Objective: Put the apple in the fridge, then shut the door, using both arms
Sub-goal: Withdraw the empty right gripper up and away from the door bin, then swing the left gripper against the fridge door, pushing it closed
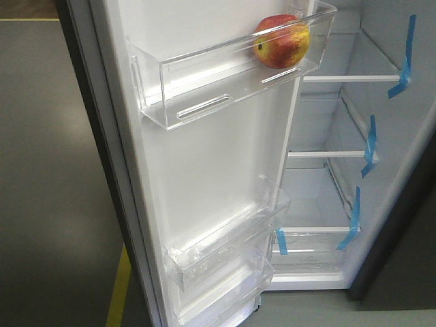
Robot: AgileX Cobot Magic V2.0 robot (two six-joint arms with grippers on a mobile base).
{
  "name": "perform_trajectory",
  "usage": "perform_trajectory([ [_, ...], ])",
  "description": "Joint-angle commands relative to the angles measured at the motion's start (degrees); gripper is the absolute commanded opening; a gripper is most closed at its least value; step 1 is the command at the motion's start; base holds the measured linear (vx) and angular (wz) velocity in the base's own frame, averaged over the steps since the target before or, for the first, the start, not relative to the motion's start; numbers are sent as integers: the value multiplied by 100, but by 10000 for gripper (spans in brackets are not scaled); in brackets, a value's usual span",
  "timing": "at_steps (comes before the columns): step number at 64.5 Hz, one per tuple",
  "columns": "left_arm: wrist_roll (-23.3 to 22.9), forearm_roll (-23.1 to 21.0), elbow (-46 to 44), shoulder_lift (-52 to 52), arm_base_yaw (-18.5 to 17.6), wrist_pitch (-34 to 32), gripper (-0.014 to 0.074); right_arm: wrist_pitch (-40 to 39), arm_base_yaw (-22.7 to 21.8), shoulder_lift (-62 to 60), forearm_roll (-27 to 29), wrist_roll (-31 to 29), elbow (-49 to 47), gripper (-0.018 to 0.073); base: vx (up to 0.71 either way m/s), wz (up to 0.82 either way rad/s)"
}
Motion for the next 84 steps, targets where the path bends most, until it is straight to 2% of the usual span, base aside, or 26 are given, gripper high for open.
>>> perform_trajectory([
  [1, 159, -11, -839, 826, -26, -154, -5, -336, -30, 81, -93, -26, -150, 547, 0, 0],
  [8, 160, -17, -1385, 1598, -26, -205, -5, -336, -30, 81, -93, -26, -150, 547, 0, 0],
  [17, 160, -17, -1472, 2041, -26, -444, -5, -336, -30, 81, -93, -26, -150, 547, 0, 0],
  [36, 145, -17, -1472, 2173, -26, -557, -4, -329, -30, 81, -93, -26, -150, 547, 0, 0],
  [44, 189, -10, -1472, 2173, -26, -397, 30, -329, -30, 81, -93, -26, -150, 547, 0, 0],
  [51, 341, -10, -1472, 2221, -26, -269, 141, -329, -30, 81, -93, -26, -150, 547, 0, 0],
  [56, 461, -10, -1472, 2312, -26, -277, 273, -329, -30, 81, -93, -26, -150, 547, 0, 0],
  [61, 461, -15, -1472, 2449, -26, -277, 471, -334, -30, 81, -93, -26, -150, 547, 0, 0],
  [65, 461, -9, -1472, 2555, -26, -263, 592, -334, -30, 81, -93, -26, -150, 547, 0, 0],
  [71, 436, -21, -1472, 2714, -26, -243, 719, -334, -30, 81, -93, -26, -150, 547, 0, 0],
  [76, 171, -202, -1472, 2835, -26, -301, 732, -334, -30, 81, -93, -26, -150, 547, 0, 0],
  [84, -470, -474, -1812, 3229, -13, -621, 699, -334, -30, 81, -93, -26, -150, 547, 0, 0],
])
